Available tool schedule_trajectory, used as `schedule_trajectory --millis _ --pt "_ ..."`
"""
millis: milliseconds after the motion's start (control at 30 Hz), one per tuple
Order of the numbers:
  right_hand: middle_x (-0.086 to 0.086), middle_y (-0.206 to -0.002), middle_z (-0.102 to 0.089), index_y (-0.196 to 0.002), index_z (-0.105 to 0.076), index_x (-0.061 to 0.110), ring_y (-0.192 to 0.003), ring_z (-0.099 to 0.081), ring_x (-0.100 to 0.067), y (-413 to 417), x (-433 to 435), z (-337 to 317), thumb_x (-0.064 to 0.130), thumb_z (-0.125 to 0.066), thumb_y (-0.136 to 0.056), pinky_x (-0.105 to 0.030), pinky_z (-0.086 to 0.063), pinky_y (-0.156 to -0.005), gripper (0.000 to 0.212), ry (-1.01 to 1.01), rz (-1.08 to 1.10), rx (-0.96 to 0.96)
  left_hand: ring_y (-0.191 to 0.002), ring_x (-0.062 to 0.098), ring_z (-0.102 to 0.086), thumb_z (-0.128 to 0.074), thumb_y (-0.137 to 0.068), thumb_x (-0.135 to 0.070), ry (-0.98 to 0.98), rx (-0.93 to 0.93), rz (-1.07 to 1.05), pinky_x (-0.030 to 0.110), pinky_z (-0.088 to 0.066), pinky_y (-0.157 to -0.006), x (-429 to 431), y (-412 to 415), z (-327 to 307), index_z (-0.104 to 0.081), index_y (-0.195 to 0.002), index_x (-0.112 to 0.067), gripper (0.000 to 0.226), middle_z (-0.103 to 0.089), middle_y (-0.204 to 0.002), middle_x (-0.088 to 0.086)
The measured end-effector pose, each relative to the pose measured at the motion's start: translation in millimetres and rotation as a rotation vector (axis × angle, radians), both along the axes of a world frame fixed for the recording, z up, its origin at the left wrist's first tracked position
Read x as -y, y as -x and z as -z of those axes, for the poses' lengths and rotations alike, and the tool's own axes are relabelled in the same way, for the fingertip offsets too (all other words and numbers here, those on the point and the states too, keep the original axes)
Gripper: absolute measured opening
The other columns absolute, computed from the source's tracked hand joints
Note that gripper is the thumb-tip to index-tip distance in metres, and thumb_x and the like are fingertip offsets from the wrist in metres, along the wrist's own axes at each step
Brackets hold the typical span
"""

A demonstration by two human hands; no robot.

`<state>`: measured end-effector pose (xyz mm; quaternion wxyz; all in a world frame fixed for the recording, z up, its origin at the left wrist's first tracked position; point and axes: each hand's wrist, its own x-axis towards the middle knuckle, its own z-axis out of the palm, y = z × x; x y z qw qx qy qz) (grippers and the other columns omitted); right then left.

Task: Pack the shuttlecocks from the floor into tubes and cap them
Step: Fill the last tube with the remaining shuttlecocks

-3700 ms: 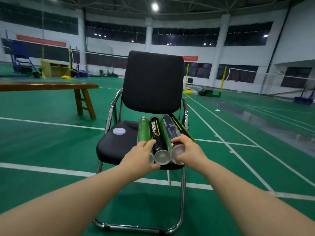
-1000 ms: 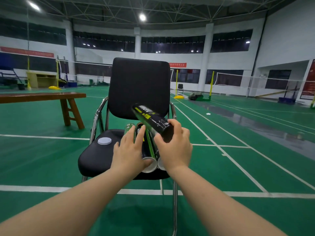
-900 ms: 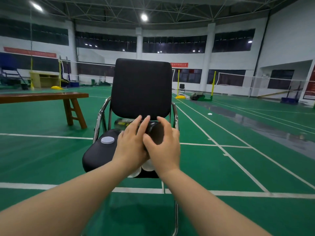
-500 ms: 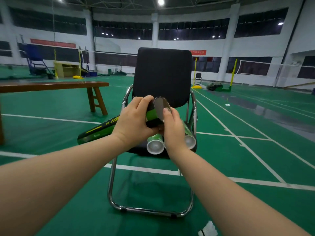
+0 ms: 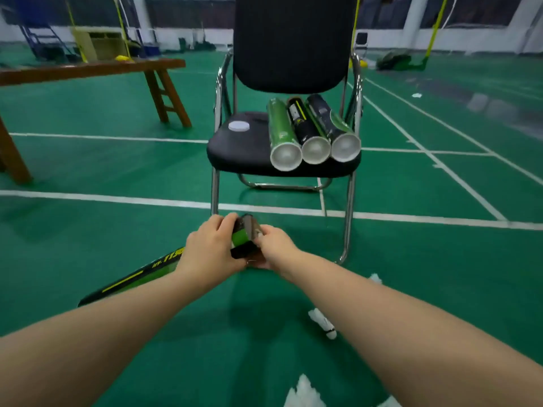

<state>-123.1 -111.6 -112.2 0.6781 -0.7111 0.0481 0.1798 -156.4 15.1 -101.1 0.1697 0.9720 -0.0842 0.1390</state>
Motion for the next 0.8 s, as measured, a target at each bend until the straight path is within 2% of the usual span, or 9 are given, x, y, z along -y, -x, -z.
schedule_trajectory --millis 67,233,367,433,500,567,633,700,800 --pt "-0.013 -0.099 -0.058 -0.094 -0.055 0.018 -0.081 -0.058 -0.027 4 12 17 0.005 -0.044 -0.094 -0.029 -0.052 -0.063 0.017 0.088 -0.06 -0.056 -0.106 0.03 -0.051 -0.072 -0.067 -0.036 -0.037 -0.069 0.008 0.042 -0.045 -0.088 6 1 24 -0.037 -0.136 -0.017 0.08 -0.05 -0.118 0.008" --pt "-0.011 -0.102 -0.062 -0.102 -0.053 0.021 -0.09 -0.061 -0.026 -3 32 63 0.008 -0.04 -0.095 -0.032 -0.05 -0.073 0.019 0.175 -0.079 -0.156 -0.106 0.03 -0.05 -0.072 -0.069 -0.037 -0.045 -0.163 -0.003 0.043 -0.046 -0.086 28 -7 75 -0.035 -0.135 -0.017 0.079 -0.049 -0.116 0.008" --pt "-0.011 -0.118 -0.064 -0.116 -0.056 0.021 -0.102 -0.064 -0.029 -12 45 97 0.011 -0.041 -0.095 -0.037 -0.051 -0.085 0.028 0.204 -0.06 -0.228 -0.11 0.032 -0.049 -0.072 -0.068 -0.035 -0.054 -0.216 -0.018 0.044 -0.043 -0.086 45 -16 109 -0.036 -0.135 -0.016 0.079 -0.048 -0.12 0.009" --pt "-0.009 -0.118 -0.063 -0.119 -0.055 0.02 -0.093 -0.064 -0.026 -15 53 113 0.016 -0.041 -0.097 -0.034 -0.05 -0.08 0.027 0.217 -0.074 -0.264 -0.112 0.032 -0.048 -0.072 -0.068 -0.036 -0.053 -0.248 -0.023 0.044 -0.042 -0.087 53 -20 127 -0.036 -0.135 -0.017 0.078 -0.047 -0.122 0.009" --pt "-0.01 -0.11 -0.064 -0.108 -0.058 0.017 -0.088 -0.062 -0.025 -19 64 128 0.023 -0.04 -0.098 -0.031 -0.048 -0.072 0.022 0.281 -0.077 -0.229 -0.11 0.033 -0.049 -0.071 -0.068 -0.036 -0.041 -0.28 -0.036 0.044 -0.041 -0.086 60 -23 143 -0.037 -0.134 -0.017 0.076 -0.048 -0.119 0.008" --pt "-0.013 -0.104 -0.062 -0.105 -0.06 0.009 -0.094 -0.059 -0.029 -26 83 147 0.025 -0.037 -0.098 -0.034 -0.046 -0.077 0.029 0.553 -0.1 -0.053 -0.108 0.032 -0.049 -0.07 -0.069 -0.036 -0.049 -0.306 -0.041 0.043 -0.04 -0.087 67 -26 157 -0.038 -0.132 -0.018 0.073 -0.049 -0.116 0.008" --pt "-0.012 -0.124 -0.056 -0.124 -0.053 0.013 -0.114 -0.05 -0.031 -26 109 170 0.025 -0.039 -0.097 -0.039 -0.041 -0.092 0.033 0.912 -0.216 0.106 -0.108 0.03 -0.048 -0.069 -0.071 -0.037 -0.075 -0.338 -0.028 0.043 -0.038 -0.089 72 -25 168 -0.038 -0.131 -0.019 0.071 -0.049 -0.116 0.007" --pt "-0.006 -0.142 -0.041 -0.139 -0.038 0.02 -0.128 -0.035 -0.031 -23 134 192 0.023 -0.046 -0.094 -0.043 -0.034 -0.1 0.046 1.22 -0.43 0.155 -0.11 0.029 -0.046 -0.069 -0.072 -0.037 -0.094 -0.37 -0.006 0.042 -0.036 -0.092 77 -23 178 -0.037 -0.132 -0.02 0.069 -0.048 -0.118 0.006" --pt "-0.003 -0.142 -0.039 -0.137 -0.037 0.023 -0.131 -0.03 -0.028 -18 153 216 0.025 -0.053 -0.09 -0.045 -0.029 -0.102 0.049 1.39 -0.568 0.106 -0.111 0.027 -0.046 -0.067 -0.073 -0.037 -0.135 -0.4 0.03 0.04 -0.034 -0.093 84 -16 192 -0.035 -0.133 -0.023 0.069 -0.047 -0.118 0.005"
